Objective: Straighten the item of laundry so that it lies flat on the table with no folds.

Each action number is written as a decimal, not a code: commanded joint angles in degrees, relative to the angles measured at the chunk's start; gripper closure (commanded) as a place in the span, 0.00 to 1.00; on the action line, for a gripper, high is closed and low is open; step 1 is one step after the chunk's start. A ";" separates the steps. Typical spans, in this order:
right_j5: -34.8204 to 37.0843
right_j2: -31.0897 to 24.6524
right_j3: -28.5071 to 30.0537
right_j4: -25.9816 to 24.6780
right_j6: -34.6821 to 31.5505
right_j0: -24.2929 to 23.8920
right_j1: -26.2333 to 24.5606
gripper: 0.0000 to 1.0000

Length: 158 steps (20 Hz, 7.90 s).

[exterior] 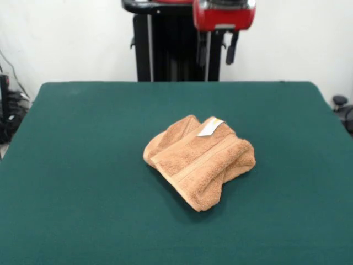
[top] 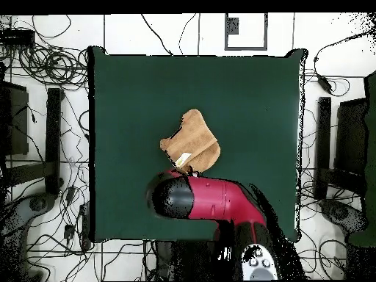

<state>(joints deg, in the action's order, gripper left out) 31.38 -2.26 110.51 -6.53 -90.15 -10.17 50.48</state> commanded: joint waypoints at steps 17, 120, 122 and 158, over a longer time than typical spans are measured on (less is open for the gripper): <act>6.68 -20.03 -15.56 -12.74 12.35 -9.60 -10.77 0.00; 0.22 -32.26 -7.10 -23.32 -4.12 -16.10 -10.87 1.00; 0.34 -31.44 -7.29 -22.31 -5.43 -14.82 -10.11 1.00; -10.62 -7.86 -13.86 -22.28 -13.53 8.28 -10.72 1.00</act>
<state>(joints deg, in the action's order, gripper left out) 27.35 -12.42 97.88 -29.14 -90.17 -4.67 42.24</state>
